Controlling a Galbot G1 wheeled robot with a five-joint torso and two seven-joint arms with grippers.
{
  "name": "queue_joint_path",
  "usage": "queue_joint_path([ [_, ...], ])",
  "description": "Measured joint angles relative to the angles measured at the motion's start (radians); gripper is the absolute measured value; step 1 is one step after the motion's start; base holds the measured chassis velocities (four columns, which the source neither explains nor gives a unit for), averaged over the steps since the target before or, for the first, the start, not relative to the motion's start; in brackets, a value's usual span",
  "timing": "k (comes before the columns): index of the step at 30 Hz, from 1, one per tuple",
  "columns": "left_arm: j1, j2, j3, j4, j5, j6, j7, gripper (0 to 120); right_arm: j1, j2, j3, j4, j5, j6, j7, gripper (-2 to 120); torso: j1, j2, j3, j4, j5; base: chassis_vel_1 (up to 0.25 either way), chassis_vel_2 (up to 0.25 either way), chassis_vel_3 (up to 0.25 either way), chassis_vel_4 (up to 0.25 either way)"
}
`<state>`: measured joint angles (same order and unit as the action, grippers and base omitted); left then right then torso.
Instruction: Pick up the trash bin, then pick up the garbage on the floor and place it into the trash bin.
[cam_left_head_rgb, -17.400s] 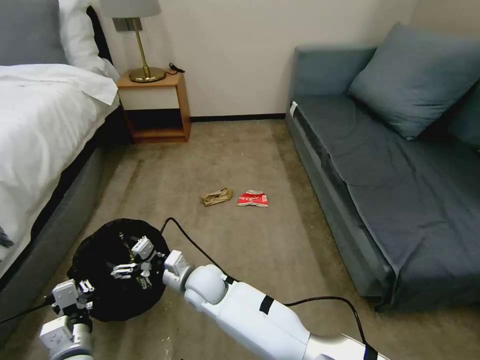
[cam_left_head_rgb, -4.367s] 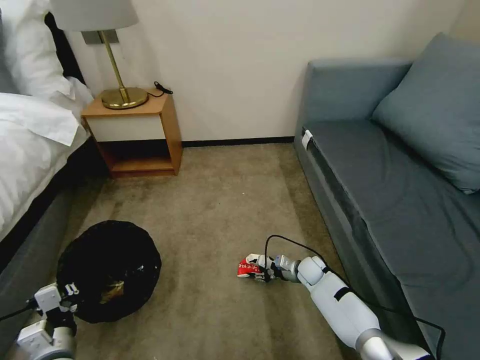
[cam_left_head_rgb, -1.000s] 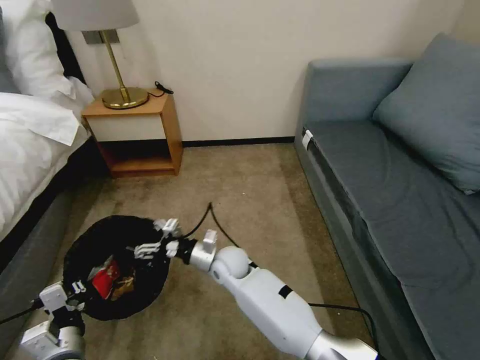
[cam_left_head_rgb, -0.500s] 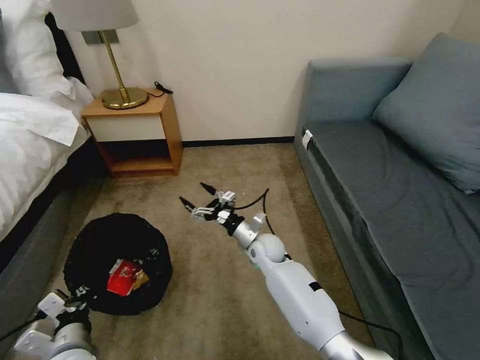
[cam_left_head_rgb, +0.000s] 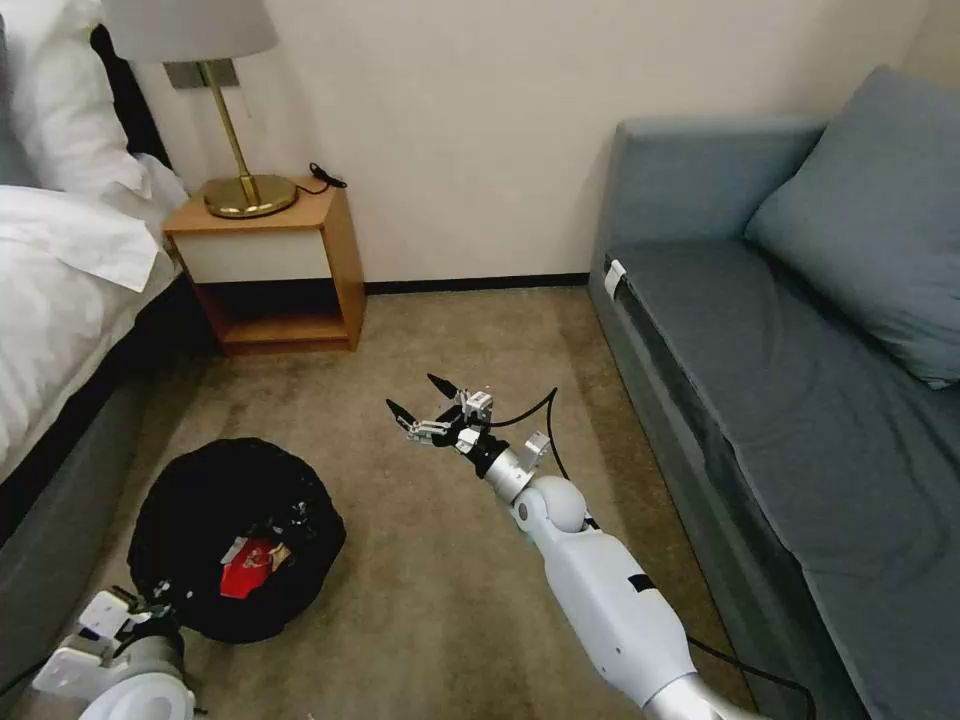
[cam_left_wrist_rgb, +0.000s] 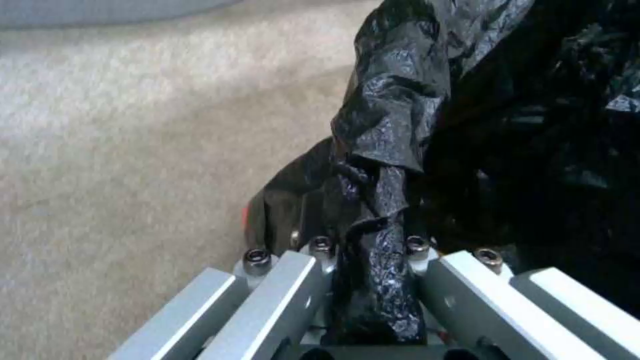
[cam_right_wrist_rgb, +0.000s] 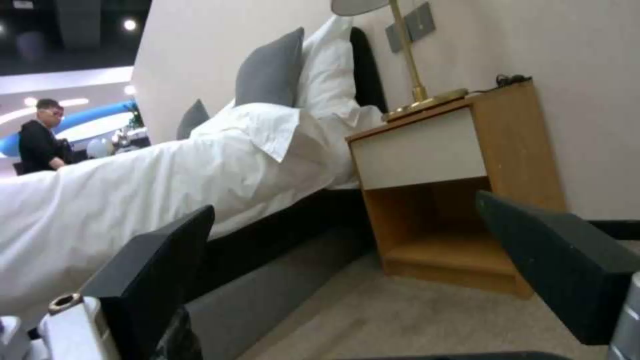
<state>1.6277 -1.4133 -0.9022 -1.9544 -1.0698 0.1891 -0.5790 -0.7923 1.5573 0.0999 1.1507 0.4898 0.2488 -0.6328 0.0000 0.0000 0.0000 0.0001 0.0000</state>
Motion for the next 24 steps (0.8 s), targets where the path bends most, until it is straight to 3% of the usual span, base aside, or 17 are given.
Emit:
queue_joint_path([
  [3, -0.016, -0.005, 0.0, 0.006, -0.009, 0.014, -0.03, 5, 0.01, 0.003, -0.01, -0.009, -0.004, -0.002, 0.0, 100, 0.0, 0.0, 0.0, -0.0002, 0.0, 0.0, 0.0, 0.0, 0.0],
  [11, -0.022, -0.017, 0.003, 0.0, 0.044, 0.02, -0.064, 32, 0.015, 0.016, -0.021, -0.024, -0.029, 0.011, -0.002, 100, 0.0, 0.0, 0.0, 0.0001, 0.0, 0.0, 0.0, 0.0, 0.0],
  [13, -0.024, -0.017, 0.003, -0.002, 0.05, 0.02, -0.064, 34, 0.014, 0.016, -0.022, -0.024, -0.029, 0.013, -0.002, 100, 0.0, 0.0, 0.0, 0.0001, 0.0, 0.0, 0.0, 0.0, 0.0],
  [16, -0.04, -0.003, 0.003, -0.009, 0.13, 0.016, -0.065, 53, 0.0, 0.004, -0.025, -0.034, -0.029, 0.025, 0.003, 100, 0.0, 0.0, 0.0, -0.0002, -0.0001, 0.0, 0.0, 0.0, 0.0],
  [24, -0.039, 0.037, -0.009, -0.012, 0.235, -0.012, -0.056, 78, -0.005, 0.007, -0.007, -0.02, -0.06, 0.025, 0.024, 100, 0.0, 0.0, 0.0, -0.0001, -0.0001, 0.0, 0.0, 0.0, 0.0],
])
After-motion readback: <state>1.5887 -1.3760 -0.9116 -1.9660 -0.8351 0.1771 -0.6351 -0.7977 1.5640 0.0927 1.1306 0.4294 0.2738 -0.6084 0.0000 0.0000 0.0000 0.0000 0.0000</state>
